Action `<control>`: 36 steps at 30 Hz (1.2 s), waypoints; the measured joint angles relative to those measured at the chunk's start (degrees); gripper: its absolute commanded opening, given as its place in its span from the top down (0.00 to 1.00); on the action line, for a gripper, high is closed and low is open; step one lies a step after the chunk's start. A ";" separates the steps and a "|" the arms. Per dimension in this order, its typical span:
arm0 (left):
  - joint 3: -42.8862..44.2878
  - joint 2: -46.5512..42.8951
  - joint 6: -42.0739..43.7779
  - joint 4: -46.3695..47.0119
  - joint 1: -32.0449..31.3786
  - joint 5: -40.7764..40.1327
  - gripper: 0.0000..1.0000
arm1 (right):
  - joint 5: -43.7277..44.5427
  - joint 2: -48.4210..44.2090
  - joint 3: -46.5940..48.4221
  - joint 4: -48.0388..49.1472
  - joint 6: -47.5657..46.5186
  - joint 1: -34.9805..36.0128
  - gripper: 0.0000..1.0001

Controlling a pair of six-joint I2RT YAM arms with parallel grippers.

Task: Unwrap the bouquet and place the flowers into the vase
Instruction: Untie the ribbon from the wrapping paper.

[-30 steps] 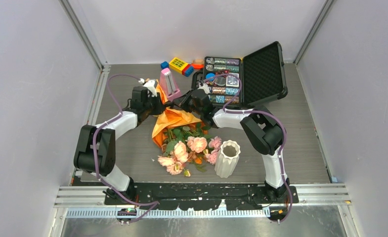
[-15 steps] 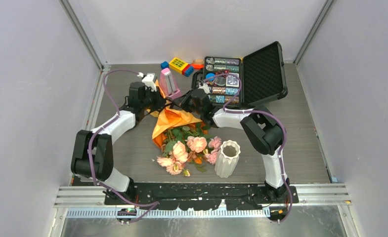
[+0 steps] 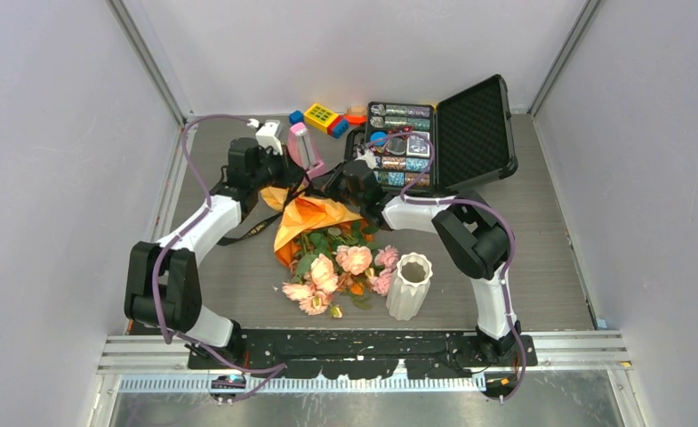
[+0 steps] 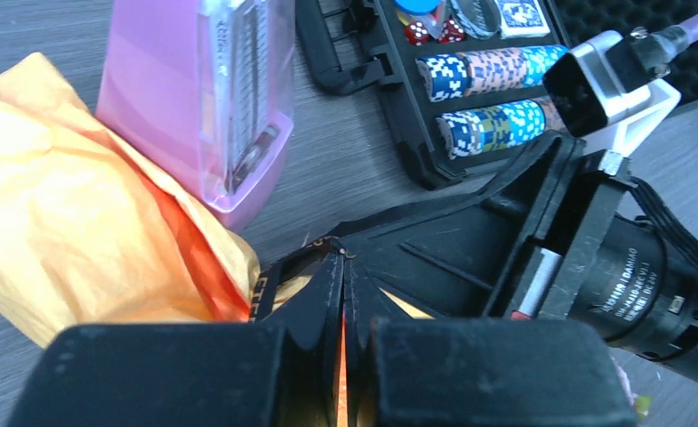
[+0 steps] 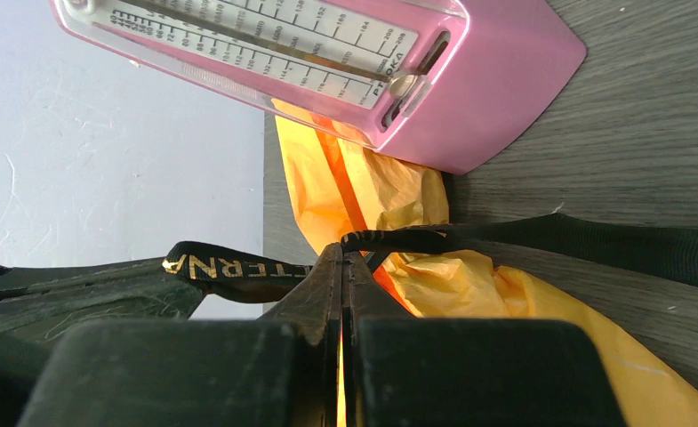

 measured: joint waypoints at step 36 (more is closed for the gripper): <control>-11.26 -3.96 7.98 -3.41 -1.70 -10.08 0.64 | 1.03 0.00 0.00 -1.03 -0.04 0.09 1.00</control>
